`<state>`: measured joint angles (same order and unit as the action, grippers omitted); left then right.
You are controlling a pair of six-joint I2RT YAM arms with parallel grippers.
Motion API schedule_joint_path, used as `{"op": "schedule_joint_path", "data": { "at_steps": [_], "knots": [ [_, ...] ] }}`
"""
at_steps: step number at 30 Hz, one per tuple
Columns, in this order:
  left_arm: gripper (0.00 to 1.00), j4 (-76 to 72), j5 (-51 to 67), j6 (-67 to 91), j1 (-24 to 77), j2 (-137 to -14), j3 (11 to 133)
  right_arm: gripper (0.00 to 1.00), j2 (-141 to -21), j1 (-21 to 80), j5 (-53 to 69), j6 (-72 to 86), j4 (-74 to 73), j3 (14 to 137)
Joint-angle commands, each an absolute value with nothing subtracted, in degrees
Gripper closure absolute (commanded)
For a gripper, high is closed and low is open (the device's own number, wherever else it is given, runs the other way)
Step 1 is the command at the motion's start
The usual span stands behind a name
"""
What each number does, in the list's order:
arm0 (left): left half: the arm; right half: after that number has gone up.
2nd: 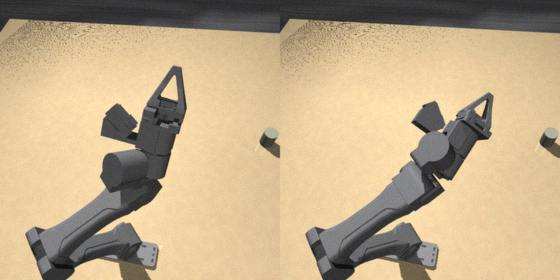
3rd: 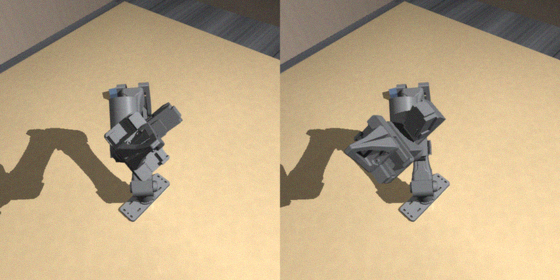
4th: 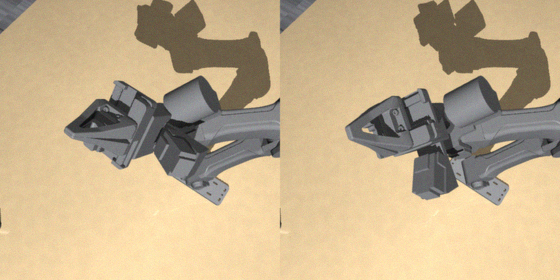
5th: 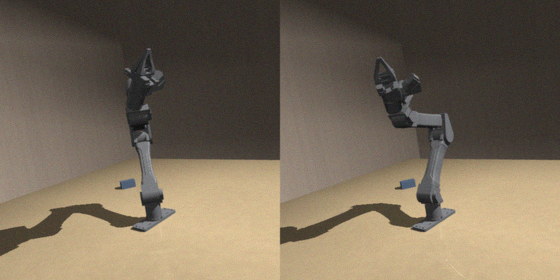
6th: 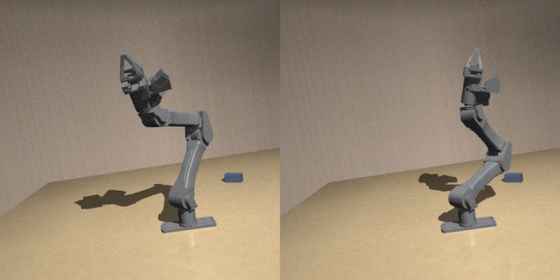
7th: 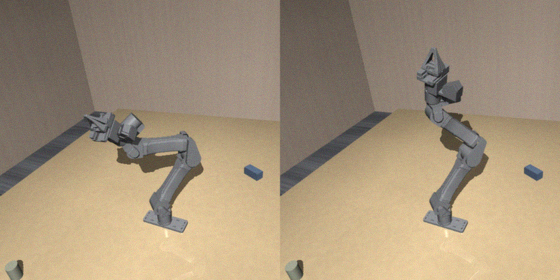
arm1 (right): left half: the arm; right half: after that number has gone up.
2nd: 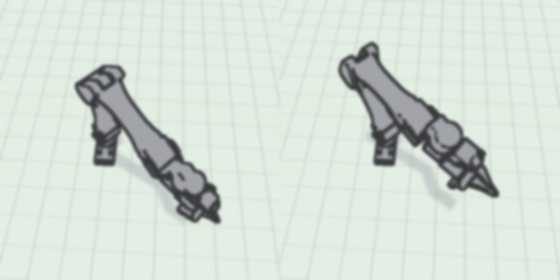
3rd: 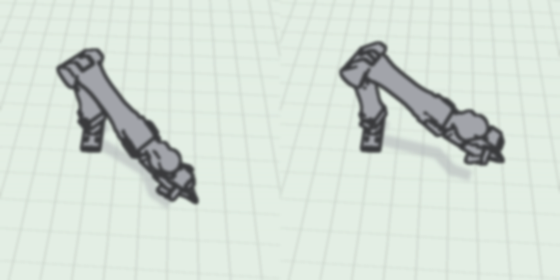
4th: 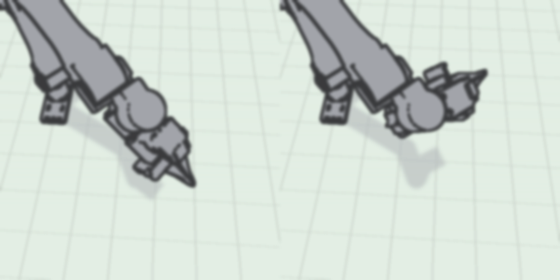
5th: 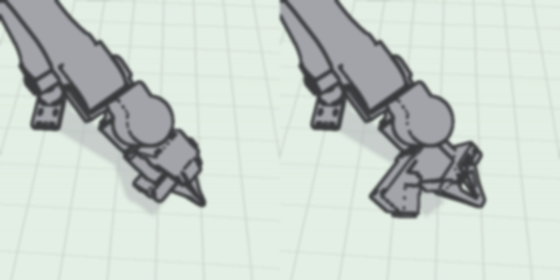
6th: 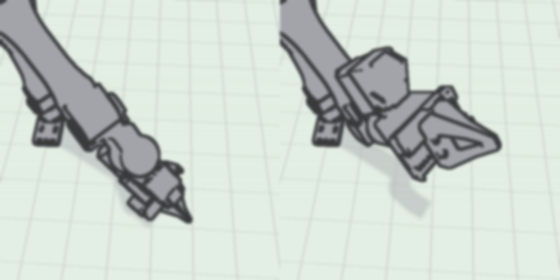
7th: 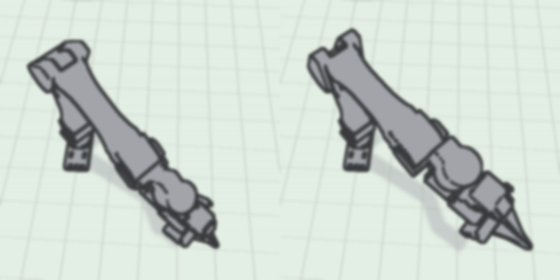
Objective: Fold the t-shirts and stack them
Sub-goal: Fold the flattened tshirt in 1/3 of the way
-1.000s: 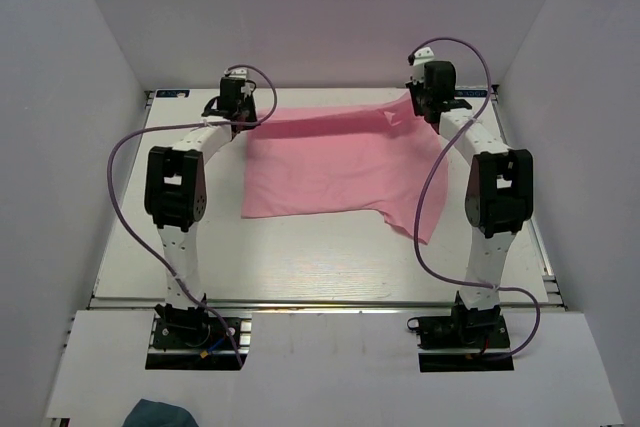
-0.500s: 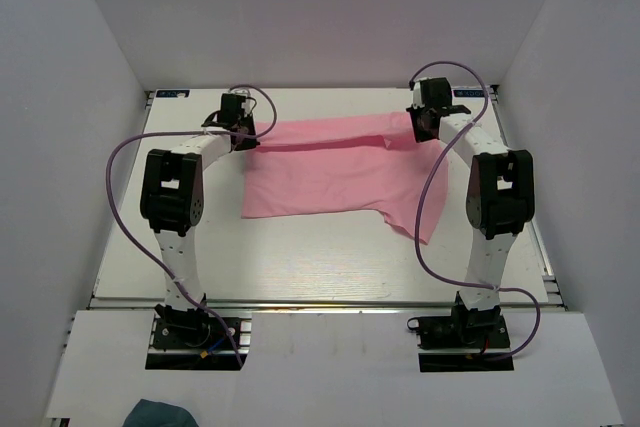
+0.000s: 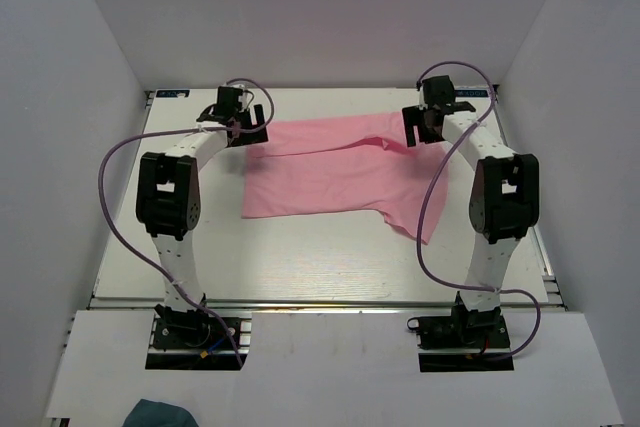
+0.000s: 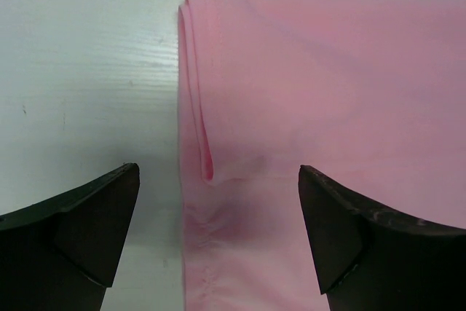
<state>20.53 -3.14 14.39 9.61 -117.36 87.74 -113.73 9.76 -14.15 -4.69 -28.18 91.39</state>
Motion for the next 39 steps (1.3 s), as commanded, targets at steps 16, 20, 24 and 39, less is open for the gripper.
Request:
{"op": "schedule_joint_path", "data": {
  "at_steps": [16,20,24,39],
  "knots": [
    [0.0,13.7,7.2,14.0,10.3,-129.6,104.4,0.19,-128.2,5.6,-7.5,10.3,-23.5,114.8],
    [0.0,11.7,9.1,15.7,10.3,-131.6,103.9,0.25,-130.5,4.4,-3.1,11.2,-23.0,115.3],
    [0.0,12.2,9.1,16.3,10.3,-132.8,102.6,0.85,-130.9,3.6,-1.1,12.4,-22.8,114.0],
    [0.0,14.7,3.6,17.6,9.1,-130.6,97.5,1.0,-125.7,-2.2,-0.8,12.0,-22.1,104.1]
  ]
}}
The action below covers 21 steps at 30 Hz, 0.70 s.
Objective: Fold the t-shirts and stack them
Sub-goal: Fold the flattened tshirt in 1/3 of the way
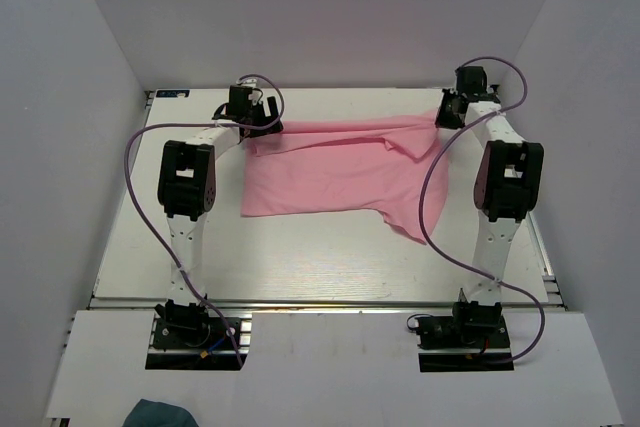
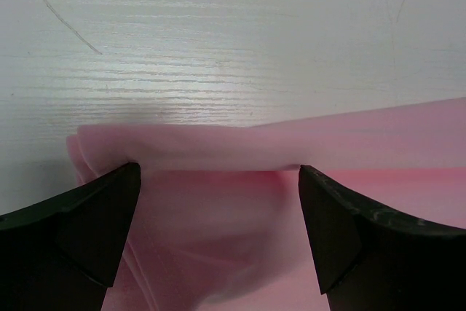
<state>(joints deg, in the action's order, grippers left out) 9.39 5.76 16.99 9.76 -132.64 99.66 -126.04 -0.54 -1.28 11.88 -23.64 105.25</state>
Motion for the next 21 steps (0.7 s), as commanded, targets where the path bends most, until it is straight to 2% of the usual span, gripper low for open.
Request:
{"op": "schedule_joint_path", "data": {
  "at_steps": [1,4,6,7,9,11,14,16,17,21],
  "knots": [
    [0.0,15.2,3.6,17.6,9.1,-130.6,97.5,1.0,-126.1,-2.5,-0.6,11.8,-20.9,104.0],
    [0.0,15.9,2.3,17.6,9.1,-130.6,98.1,1.0,-129.2,-2.8,1.1,10.6,-19.3,104.7],
    [0.0,16.5,1.7,17.6,9.1,-130.6,98.6,0.87,-129.9,-2.9,2.3,9.3,-17.7,104.6],
    [0.0,16.5,1.7,17.1,9.1,-130.6,99.1,0.84,-130.3,-2.9,2.7,8.8,-16.3,103.9],
    [0.0,17.1,1.7,17.1,9.1,-131.1,99.7,0.64,-130.2,-3.0,6.1,7.3,-14.9,103.8],
    [0.0,17.1,3.1,17.1,9.1,-131.1,101.4,0.56,-130.1,-2.8,7.9,6.3,-14.4,104.6],
    [0.0,17.1,5.6,17.1,9.1,-131.1,104.0,0.37,-127.8,-2.8,10.5,6.1,-14.1,104.3],
    [0.0,16.4,8.0,16.4,9.1,-129.8,104.8,0.13,-124.9,-2.6,10.8,6.0,-13.5,102.8],
    [0.0,16.4,8.6,16.4,9.1,-129.3,105.4,0.1,-123.2,-2.5,11.2,6.0,-14.0,102.1],
    [0.0,18.3,8.5,14.3,9.1,-126.3,105.4,0.1,-117.4,-2.5,11.9,6.6,-12.5,96.9]
  ]
}}
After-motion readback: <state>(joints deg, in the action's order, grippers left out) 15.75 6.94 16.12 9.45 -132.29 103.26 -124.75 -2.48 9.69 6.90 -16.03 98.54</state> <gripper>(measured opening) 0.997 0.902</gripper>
